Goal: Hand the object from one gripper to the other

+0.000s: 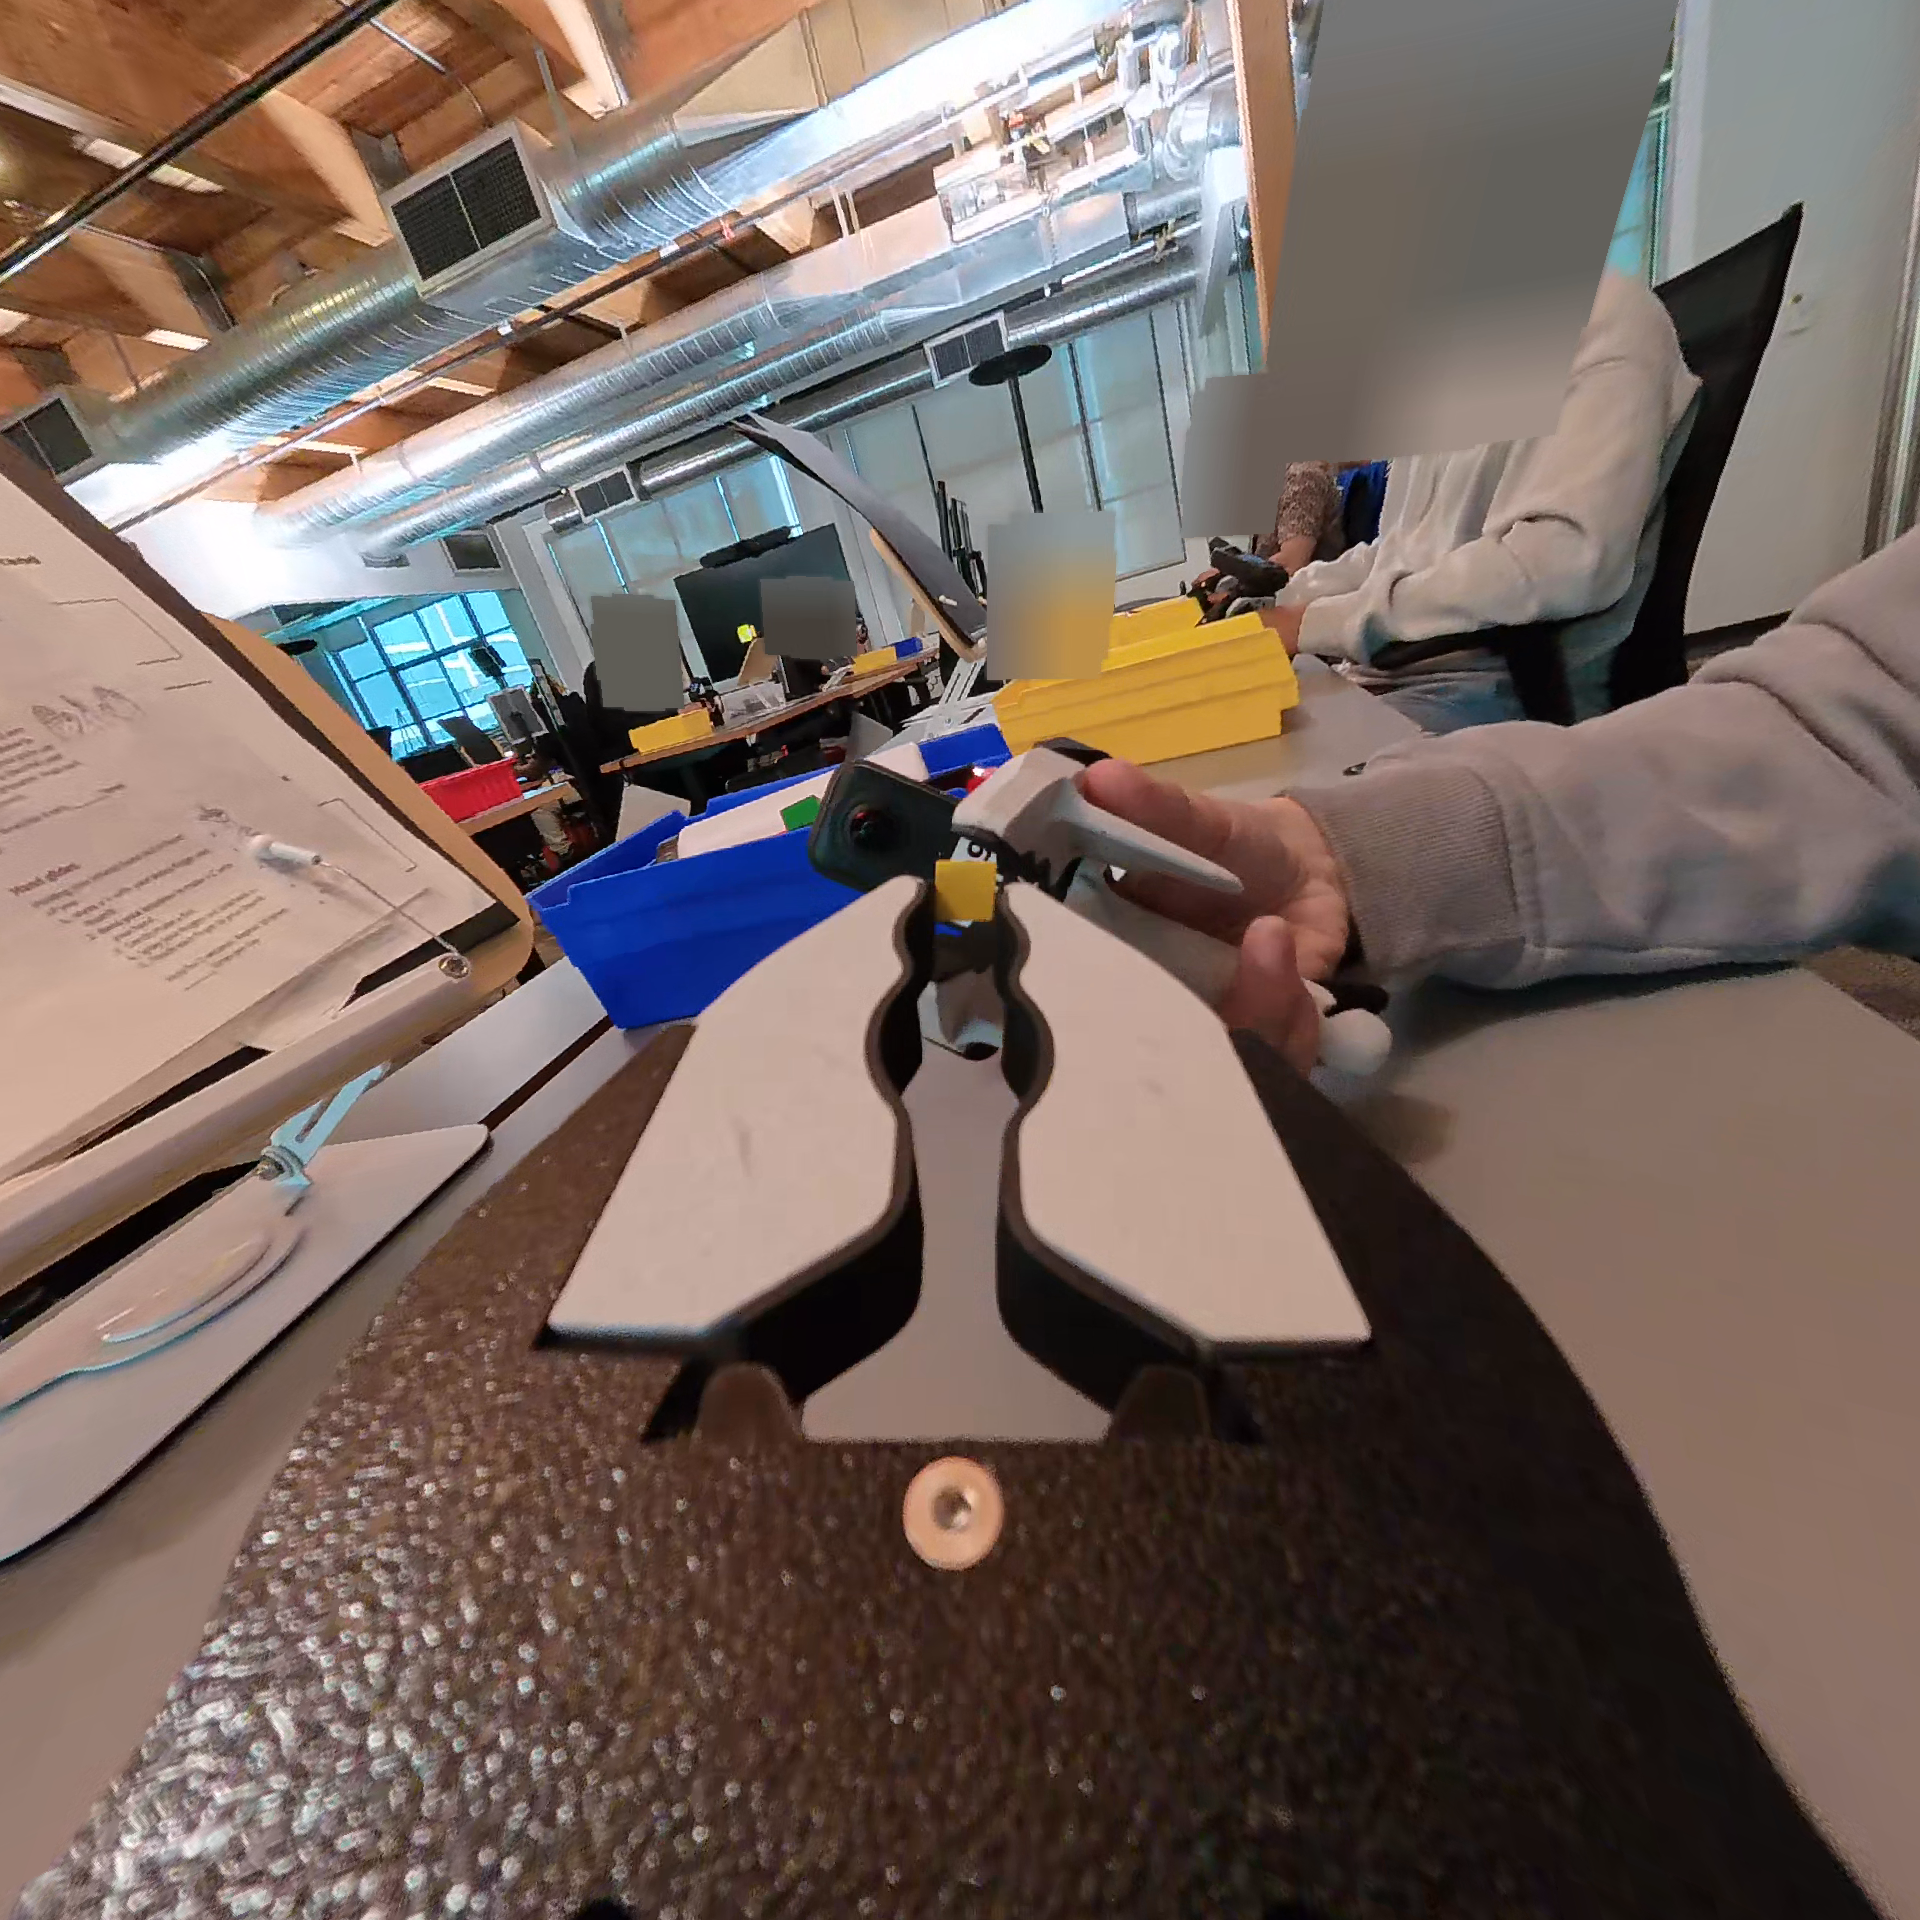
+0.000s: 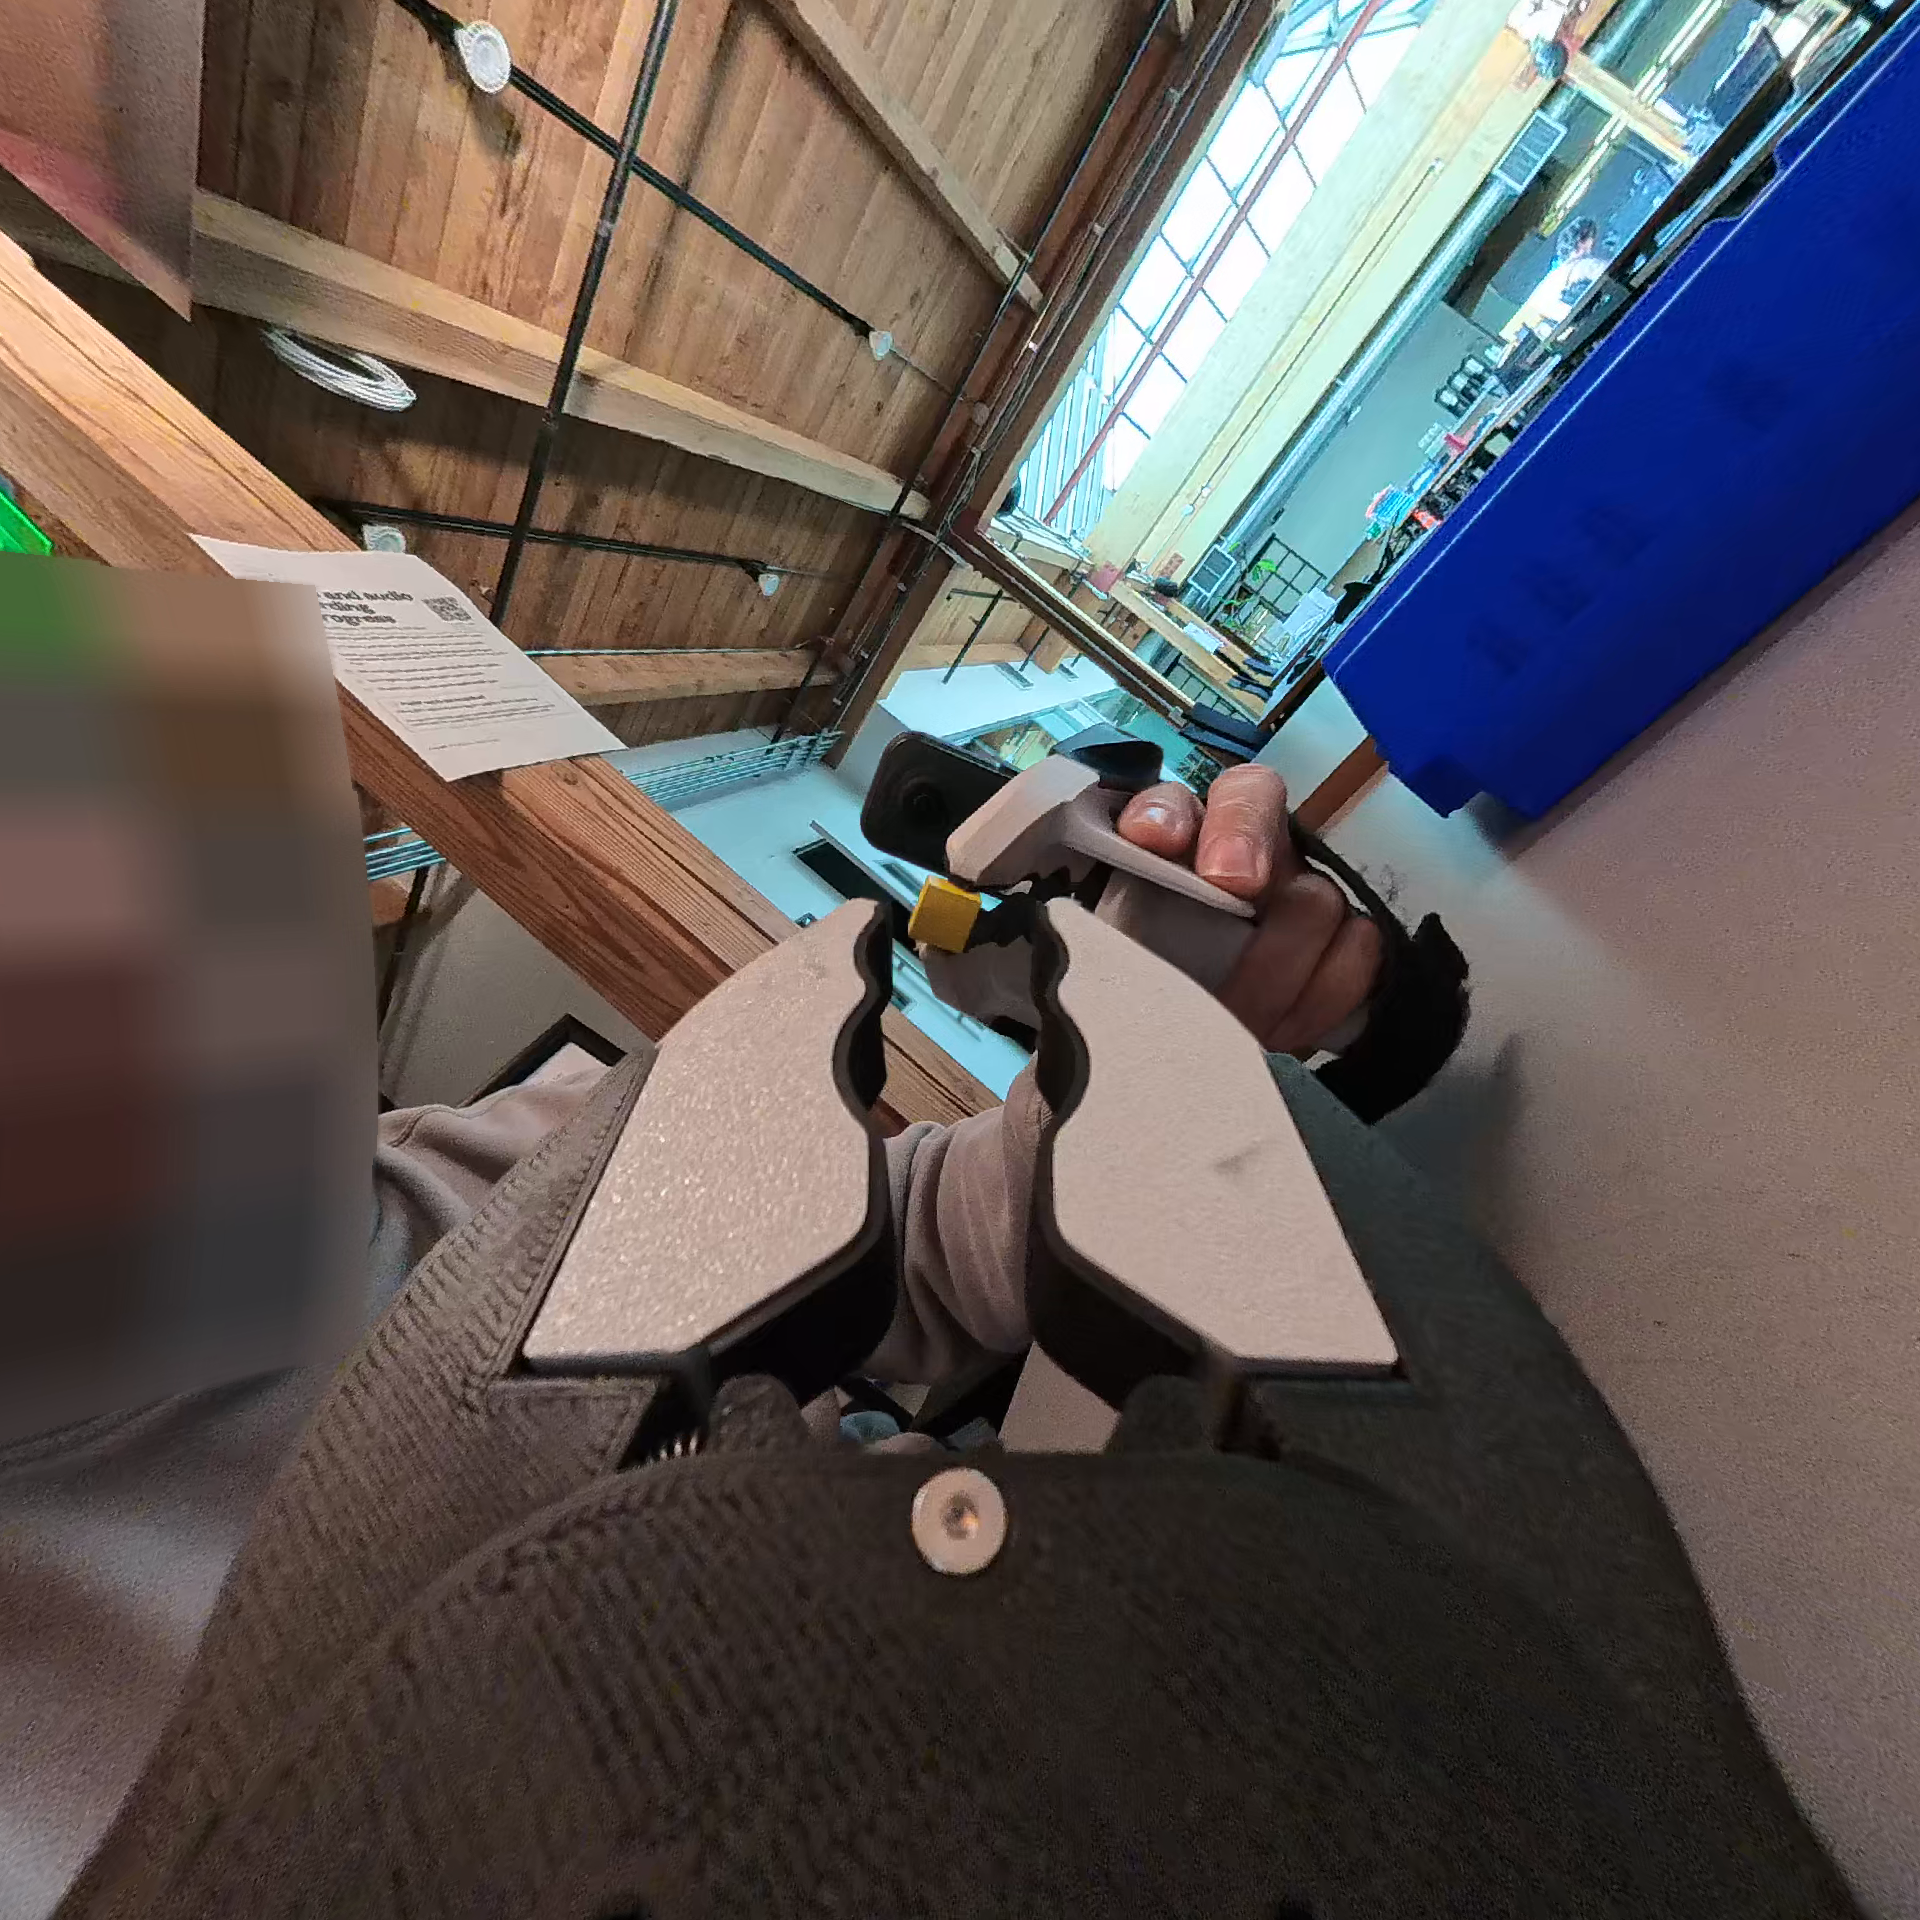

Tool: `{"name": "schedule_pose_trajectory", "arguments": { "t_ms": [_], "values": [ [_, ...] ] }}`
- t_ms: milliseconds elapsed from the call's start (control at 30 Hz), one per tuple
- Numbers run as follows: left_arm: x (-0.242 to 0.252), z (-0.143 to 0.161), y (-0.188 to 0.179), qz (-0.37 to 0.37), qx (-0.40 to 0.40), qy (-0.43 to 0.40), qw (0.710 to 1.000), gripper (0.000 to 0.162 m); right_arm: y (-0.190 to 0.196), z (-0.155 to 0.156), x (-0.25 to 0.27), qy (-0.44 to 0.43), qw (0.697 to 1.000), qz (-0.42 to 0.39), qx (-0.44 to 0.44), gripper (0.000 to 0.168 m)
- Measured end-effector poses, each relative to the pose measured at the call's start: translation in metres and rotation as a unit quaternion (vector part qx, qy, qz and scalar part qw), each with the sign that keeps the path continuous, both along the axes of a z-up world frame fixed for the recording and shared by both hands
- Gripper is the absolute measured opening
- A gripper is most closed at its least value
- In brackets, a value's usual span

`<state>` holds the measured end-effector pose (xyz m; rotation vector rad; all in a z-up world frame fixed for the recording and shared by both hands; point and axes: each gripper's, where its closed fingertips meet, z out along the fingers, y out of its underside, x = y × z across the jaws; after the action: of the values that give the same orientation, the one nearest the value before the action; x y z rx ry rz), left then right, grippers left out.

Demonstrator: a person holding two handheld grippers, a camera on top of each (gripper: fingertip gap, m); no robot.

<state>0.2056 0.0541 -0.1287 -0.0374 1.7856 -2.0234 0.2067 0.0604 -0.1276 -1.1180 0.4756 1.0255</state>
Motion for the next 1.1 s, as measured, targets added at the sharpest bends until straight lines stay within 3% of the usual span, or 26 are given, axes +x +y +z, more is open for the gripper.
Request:
{"name": "schedule_pose_trajectory", "arguments": {
  "t_ms": [133, 267, 333, 400, 467, 567, 667, 733, 833, 900, 1100],
  "values": [
    [0.000, -0.002, -0.001, 0.003, 0.009, -0.007, 1.000, 0.010, 0.000, 0.002, -0.004, -0.004, 1.000, 0.011, 0.005, 0.013],
    [0.001, -0.003, -0.001, 0.010, 0.015, 0.000, 1.000, 0.010, 0.000, 0.000, -0.003, -0.041, 0.999, 0.000, -0.007, 0.012],
    [0.006, -0.005, 0.000, 0.024, 0.016, 0.021, 0.999, 0.011, 0.000, -0.002, 0.003, -0.101, 0.994, -0.043, -0.027, 0.011],
    [0.012, -0.006, 0.002, 0.042, 0.010, 0.049, 0.998, 0.016, 0.001, -0.010, 0.015, -0.213, 0.964, -0.133, -0.091, 0.011],
    [0.020, -0.007, 0.006, 0.063, 0.006, 0.089, 0.994, 0.022, -0.005, -0.018, 0.032, -0.353, 0.889, -0.233, -0.176, 0.011],
    [0.032, -0.013, 0.010, 0.096, 0.011, 0.149, 0.984, 0.024, -0.018, -0.022, 0.053, -0.540, 0.710, -0.340, -0.296, 0.011],
    [0.038, -0.025, 0.008, 0.118, 0.035, 0.194, 0.973, 0.023, -0.019, -0.025, 0.054, -0.699, 0.504, -0.359, -0.358, 0.011],
    [0.039, -0.031, 0.005, 0.120, 0.044, 0.212, 0.969, 0.024, -0.013, -0.033, 0.049, -0.757, 0.417, -0.340, -0.371, 0.011],
    [0.040, -0.039, 0.002, 0.123, 0.053, 0.238, 0.962, 0.024, -0.006, -0.039, 0.044, -0.799, 0.350, -0.319, -0.369, 0.011],
    [0.040, -0.040, 0.002, 0.119, 0.049, 0.246, 0.961, 0.023, -0.006, -0.040, 0.045, -0.810, 0.323, -0.312, -0.378, 0.011],
    [0.040, -0.041, 0.001, 0.106, 0.039, 0.261, 0.959, 0.018, 0.000, -0.041, 0.038, -0.831, 0.296, -0.299, -0.363, 0.011]
  ]
}}
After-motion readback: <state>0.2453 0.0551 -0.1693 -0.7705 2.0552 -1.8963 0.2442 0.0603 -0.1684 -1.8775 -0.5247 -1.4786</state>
